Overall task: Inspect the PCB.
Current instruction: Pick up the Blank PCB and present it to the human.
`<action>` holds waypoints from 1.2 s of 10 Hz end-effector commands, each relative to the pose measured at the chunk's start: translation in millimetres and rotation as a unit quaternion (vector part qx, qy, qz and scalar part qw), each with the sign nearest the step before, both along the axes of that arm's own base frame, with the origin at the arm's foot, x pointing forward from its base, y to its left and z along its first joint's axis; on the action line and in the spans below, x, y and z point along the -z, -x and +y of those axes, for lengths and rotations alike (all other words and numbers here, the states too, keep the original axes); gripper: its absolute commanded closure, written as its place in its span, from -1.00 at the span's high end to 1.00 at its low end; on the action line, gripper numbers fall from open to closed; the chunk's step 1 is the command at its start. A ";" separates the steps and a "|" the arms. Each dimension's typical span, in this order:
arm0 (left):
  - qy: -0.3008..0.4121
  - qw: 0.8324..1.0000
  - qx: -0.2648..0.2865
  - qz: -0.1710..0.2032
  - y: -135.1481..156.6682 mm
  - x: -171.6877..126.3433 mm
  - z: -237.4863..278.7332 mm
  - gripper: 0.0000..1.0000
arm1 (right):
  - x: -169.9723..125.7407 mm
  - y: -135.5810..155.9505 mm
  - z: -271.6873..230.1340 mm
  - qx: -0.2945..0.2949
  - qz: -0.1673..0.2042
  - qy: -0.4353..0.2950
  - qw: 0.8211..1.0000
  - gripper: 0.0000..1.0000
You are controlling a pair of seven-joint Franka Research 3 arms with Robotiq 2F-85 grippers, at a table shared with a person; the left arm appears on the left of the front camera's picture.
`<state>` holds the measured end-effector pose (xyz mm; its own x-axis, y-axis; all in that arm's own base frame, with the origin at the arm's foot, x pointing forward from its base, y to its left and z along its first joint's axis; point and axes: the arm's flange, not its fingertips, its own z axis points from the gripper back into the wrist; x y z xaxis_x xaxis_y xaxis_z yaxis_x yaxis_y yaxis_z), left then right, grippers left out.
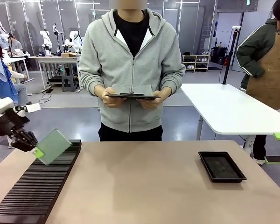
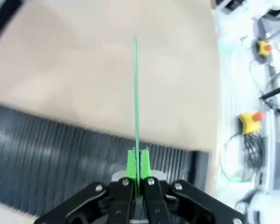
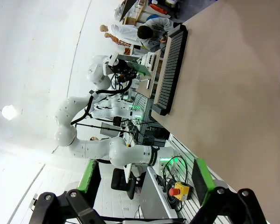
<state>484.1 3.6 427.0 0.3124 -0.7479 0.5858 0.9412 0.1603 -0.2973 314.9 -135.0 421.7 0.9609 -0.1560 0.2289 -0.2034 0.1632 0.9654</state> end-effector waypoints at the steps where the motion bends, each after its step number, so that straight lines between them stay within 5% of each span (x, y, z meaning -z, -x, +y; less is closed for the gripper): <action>1: 0.076 0.986 -0.034 0.142 -20.9 5.2 -15.6 -0.94 | -0.6 1.7 -1.2 -0.003 -0.002 -0.001 1.000 1.00; 3: 0.133 0.965 -0.085 0.211 -31.1 13.4 -36.6 -0.94 | -0.6 1.7 -1.2 -0.003 -0.002 -0.001 1.000 1.00; 6: 0.227 0.921 -0.208 0.238 -67.0 31.0 -36.4 -0.94 | -0.6 1.7 -1.2 -0.003 -0.002 -0.001 1.000 1.00; 12: 0.333 0.841 -0.200 0.376 -92.5 73.9 -54.7 -0.94 | -0.6 1.7 -1.2 -0.003 -0.002 -0.001 1.000 1.00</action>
<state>568.2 -52.3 348.6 0.9083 -0.0892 0.4088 0.4122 0.0227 -0.9108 314.9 -134.9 421.7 0.9610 -0.1554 0.2287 -0.2034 0.1630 0.9654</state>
